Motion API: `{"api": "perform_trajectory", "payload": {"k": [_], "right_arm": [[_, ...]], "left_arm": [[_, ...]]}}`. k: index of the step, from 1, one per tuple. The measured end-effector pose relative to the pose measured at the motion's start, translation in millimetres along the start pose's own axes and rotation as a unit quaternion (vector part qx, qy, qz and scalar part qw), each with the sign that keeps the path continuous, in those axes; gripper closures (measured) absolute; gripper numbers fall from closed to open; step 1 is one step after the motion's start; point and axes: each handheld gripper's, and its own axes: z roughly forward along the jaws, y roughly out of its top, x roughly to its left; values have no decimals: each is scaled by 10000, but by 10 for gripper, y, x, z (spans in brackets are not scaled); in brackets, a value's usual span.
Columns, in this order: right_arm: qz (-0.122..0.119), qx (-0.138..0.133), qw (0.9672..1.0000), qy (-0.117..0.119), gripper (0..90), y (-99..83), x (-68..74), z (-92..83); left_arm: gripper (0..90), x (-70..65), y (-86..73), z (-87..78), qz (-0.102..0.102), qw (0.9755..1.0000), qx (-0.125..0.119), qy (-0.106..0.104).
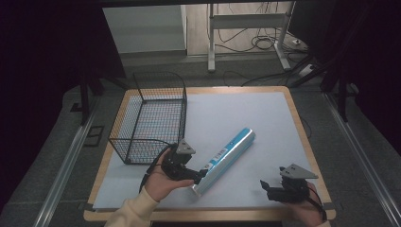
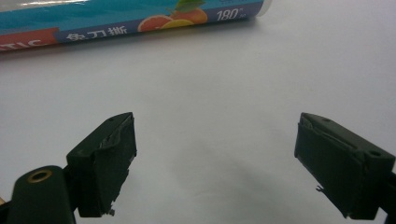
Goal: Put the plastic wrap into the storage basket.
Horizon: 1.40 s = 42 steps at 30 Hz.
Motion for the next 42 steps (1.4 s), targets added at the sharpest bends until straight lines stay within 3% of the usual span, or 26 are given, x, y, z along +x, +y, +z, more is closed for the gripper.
{"api": "perform_trajectory", "payload": {"k": [10, 21, 42], "right_arm": [[-57, 16, 10000, -50, 133, 0, 12, 5], [-58, 37, 9999, -83, 135, -6, -9, -4], [-44, 130, 9998, -157, 135, -27, -30, 10]], "left_arm": [[178, -39, 180, 139, 64, 9999, 99, -65], [173, -103, 388, 397, 154, 9993, 326, -119], [167, -145, 625, 814, 163, 9965, 780, -258]]}}
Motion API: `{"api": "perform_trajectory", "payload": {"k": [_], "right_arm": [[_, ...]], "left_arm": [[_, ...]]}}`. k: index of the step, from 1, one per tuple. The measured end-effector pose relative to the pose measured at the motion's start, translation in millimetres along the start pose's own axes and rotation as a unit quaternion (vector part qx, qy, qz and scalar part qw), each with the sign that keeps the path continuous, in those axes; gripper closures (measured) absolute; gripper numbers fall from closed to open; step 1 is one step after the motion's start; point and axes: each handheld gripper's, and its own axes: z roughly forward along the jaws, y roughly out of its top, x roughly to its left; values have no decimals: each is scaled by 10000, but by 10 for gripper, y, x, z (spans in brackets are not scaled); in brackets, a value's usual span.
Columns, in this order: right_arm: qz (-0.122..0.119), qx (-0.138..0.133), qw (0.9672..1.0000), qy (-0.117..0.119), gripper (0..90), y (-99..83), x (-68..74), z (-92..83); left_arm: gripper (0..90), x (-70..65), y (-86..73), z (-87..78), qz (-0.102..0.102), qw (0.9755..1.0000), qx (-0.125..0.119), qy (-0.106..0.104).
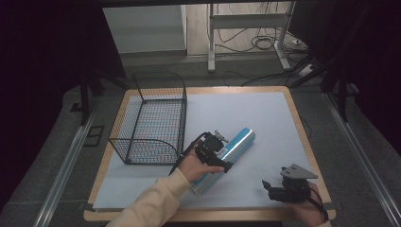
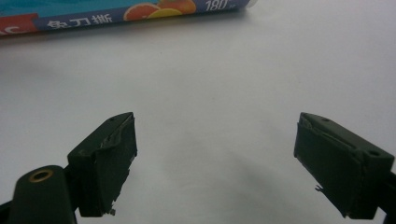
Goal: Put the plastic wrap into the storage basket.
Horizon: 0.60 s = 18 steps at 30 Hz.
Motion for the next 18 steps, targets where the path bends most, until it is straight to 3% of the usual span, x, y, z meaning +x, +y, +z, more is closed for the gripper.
{"api": "perform_trajectory", "payload": {"k": [18], "right_arm": [[31, 0, 9999, -120, 135, -4, -17, -5]], "left_arm": [[158, 41, 149, 242, -12, 9995, 307, 92]]}}
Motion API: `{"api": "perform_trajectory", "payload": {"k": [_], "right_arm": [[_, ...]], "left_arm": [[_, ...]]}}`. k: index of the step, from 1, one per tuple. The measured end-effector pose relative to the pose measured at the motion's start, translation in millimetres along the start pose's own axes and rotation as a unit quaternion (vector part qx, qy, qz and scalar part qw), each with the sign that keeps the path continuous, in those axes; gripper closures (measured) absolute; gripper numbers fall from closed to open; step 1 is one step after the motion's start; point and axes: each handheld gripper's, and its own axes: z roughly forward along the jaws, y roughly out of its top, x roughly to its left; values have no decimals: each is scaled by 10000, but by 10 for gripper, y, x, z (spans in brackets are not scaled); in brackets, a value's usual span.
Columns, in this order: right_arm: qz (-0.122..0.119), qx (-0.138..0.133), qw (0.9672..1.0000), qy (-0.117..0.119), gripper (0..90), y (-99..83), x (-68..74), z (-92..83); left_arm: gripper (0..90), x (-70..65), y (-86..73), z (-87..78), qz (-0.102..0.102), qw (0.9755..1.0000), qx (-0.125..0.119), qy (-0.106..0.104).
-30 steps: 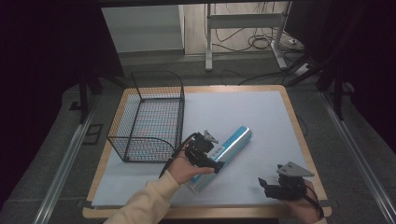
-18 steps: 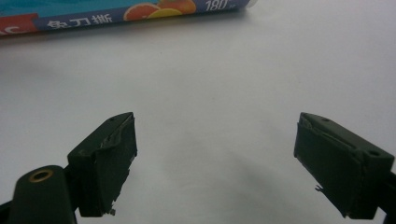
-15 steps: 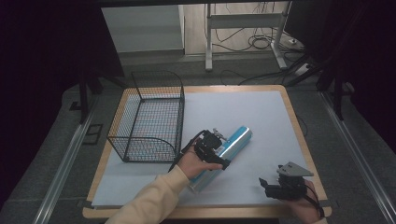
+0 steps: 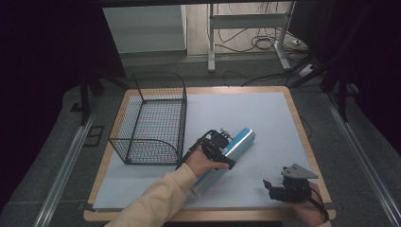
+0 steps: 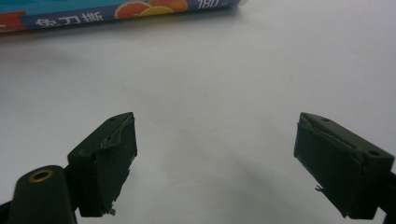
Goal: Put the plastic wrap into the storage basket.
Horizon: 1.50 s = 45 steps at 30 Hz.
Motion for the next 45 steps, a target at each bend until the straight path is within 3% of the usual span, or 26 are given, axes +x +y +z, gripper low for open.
{"api": "perform_trajectory", "payload": {"k": [13, 17, 21, 28, 32, 45], "right_arm": [[-17, 15, 10000, 1, 135, -4, -4, 3], [-28, 19, 10000, 1, 135, -3, -2, 2], [-13, 49, 10000, -8, 135, -7, -11, 5], [-1, 45, 10000, -28, 137, -7, -13, 5], [1, 35, 10000, -45, 137, -4, -19, -1], [35, -22, 10000, -77, 137, -5, -45, -17]], "left_arm": [[164, -4, 73, 261, 5, 9987, 486, 124], [214, 11, 86, 349, -119, 9973, 691, 220], [285, 39, 92, 396, -204, 9962, 835, 149], [308, 64, 108, 399, -318, 9958, 859, 24], [310, 155, 132, 388, -448, 9941, 951, -268], [313, 252, 156, 295, -370, 9946, 933, -254]]}}
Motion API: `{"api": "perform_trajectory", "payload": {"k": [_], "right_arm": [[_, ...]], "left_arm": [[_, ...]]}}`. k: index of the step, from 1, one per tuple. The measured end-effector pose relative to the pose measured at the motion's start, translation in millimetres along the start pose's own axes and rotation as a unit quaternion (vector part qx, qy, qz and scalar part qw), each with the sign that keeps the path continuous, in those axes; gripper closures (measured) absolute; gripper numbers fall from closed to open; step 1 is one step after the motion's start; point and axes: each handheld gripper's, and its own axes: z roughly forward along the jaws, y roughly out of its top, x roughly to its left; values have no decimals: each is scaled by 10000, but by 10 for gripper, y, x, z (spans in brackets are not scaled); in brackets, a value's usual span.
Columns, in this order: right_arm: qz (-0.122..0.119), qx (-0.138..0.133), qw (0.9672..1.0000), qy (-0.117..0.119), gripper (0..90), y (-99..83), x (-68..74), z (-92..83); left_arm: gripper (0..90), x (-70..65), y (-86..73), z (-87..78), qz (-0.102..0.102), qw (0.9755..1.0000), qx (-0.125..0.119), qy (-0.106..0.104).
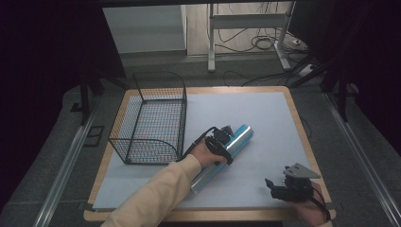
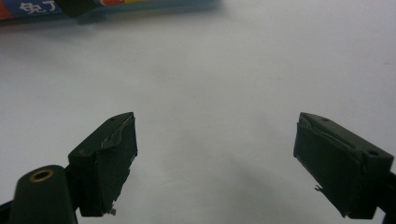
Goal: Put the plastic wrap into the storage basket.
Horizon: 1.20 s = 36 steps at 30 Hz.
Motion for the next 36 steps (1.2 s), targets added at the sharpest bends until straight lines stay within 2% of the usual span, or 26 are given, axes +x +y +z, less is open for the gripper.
{"api": "perform_trajectory", "payload": {"k": [2, 4, 9, 10, 21, 30, 32, 36], "right_arm": [[0, -1, 10000, 1, 137, 1, 0, -2], [3, -5, 10000, -6, 137, 1, -1, -4], [-12, -43, 10000, 16, 137, 2, 2, -8], [-20, -63, 10000, 5, 137, 6, 6, -11], [-38, -102, 9999, 21, 137, 5, 5, -16], [-42, -87, 10000, 14, 137, 6, 3, -18], [-50, -88, 9999, 12, 137, 7, 3, -19], [-36, -82, 10000, 10, 137, 8, 5, -19]], "left_arm": [[313, 1, 3, -11, -19, 10000, 1, -15], [313, 10, 18, -74, 130, 9999, 83, 32], [313, 2, 59, -168, 219, 9997, 107, 84], [314, 0, 86, -222, 272, 9995, 98, 146], [314, -14, 177, -484, 380, 9991, -40, 197], [314, -28, 225, -668, 417, 9986, -181, 264], [314, -24, 241, -719, 345, 9985, -293, 293], [314, -2, 277, -791, 342, 9984, -316, 332]]}}
